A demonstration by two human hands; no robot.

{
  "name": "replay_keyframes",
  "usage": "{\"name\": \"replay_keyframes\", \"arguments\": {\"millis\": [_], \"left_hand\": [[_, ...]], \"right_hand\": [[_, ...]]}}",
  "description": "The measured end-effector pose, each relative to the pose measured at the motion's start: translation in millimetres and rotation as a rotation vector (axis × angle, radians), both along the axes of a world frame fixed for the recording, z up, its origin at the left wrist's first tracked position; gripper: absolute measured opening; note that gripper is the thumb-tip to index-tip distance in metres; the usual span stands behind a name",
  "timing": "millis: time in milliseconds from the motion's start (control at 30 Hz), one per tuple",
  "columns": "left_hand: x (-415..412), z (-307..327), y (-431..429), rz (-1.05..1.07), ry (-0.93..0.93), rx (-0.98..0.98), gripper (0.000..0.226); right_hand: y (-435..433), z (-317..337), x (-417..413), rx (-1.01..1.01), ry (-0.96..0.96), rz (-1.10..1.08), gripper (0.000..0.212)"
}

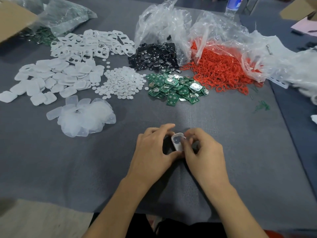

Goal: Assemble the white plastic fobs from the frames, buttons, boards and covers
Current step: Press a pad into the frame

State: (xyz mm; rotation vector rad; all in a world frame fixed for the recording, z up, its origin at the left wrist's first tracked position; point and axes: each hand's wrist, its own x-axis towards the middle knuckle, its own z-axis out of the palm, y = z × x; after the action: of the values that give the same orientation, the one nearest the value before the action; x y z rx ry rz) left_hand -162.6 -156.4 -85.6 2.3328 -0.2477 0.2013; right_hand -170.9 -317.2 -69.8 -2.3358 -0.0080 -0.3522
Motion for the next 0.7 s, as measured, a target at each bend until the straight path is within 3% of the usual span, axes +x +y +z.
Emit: {"name": "replay_keyframes", "arguments": {"millis": [200, 500, 700], "left_hand": [[1, 1, 0, -0.006, 0.021, -0.015, 0.071], [-2, -3, -1, -0.037, -0.093, 0.05, 0.038], [-2, -6, -2, -0.034, -0.133, 0.058, 0.031]], "right_hand": [[-14, 5, 6, -0.149, 0.004, 0.129, 0.011], [-23, 10, 3, -0.133, -0.026, 0.252, 0.025], [-24, 5, 0, -0.173, -0.044, 0.281, 0.013]]}}
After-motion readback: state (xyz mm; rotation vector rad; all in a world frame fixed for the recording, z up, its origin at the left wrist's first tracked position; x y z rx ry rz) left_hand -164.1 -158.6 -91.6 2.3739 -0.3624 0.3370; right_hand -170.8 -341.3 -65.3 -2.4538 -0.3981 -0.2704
